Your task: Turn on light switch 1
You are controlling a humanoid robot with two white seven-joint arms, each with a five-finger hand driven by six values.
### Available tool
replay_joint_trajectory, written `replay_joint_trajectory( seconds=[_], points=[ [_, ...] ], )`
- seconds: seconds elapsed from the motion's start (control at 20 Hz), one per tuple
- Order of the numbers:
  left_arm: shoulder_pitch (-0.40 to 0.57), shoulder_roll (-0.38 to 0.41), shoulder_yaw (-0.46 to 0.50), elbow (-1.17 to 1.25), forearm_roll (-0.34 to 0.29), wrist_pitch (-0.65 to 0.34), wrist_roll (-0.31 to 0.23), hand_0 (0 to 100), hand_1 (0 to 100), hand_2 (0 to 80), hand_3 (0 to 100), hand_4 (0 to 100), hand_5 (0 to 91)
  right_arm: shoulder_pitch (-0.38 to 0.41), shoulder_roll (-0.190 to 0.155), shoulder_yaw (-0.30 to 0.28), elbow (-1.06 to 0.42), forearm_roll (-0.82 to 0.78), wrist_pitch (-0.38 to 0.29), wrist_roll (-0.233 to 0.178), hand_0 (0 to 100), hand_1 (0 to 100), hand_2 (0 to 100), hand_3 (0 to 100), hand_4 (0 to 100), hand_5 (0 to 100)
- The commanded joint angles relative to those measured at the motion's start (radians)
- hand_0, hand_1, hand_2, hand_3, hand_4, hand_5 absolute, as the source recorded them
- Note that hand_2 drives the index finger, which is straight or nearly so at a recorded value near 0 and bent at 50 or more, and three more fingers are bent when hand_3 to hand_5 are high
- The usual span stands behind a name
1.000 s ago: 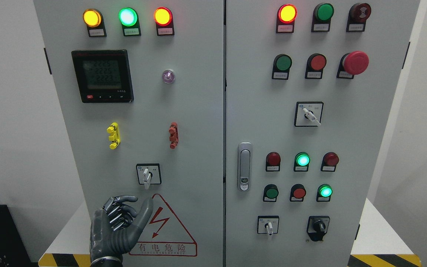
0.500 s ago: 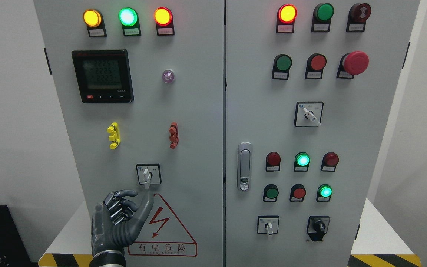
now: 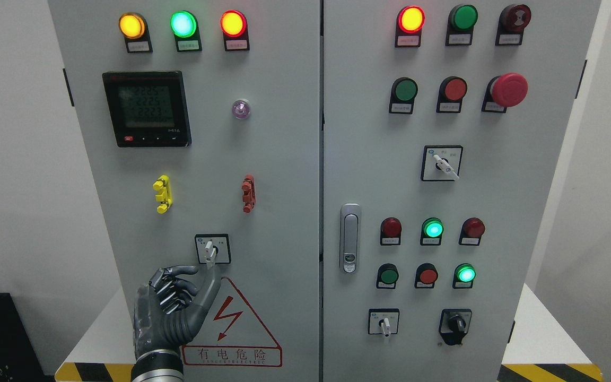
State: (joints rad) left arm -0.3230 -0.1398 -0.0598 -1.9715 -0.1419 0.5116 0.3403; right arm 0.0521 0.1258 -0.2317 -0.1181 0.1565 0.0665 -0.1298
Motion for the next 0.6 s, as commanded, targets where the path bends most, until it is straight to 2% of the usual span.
replay_joint_trajectory(
  seconds=[0.0,0.55],
  points=[
    [-0.030,-0.006,-0.005,0.040,-0.001,0.008,0.000,8,71,50.3,84,91,87.3,0.000,0.000,0.000,0.000,0.000,0.000,-0.001,31,0,0,0,0,0],
    [-0.047,-0.009,-0.009,0.046,0.002,0.021,-0.001,13,72,51.0,85,91,87.5,0.000,0.000,0.000,0.000,0.000,0.000,-0.001,31,0,0,0,0,0]
  ],
)
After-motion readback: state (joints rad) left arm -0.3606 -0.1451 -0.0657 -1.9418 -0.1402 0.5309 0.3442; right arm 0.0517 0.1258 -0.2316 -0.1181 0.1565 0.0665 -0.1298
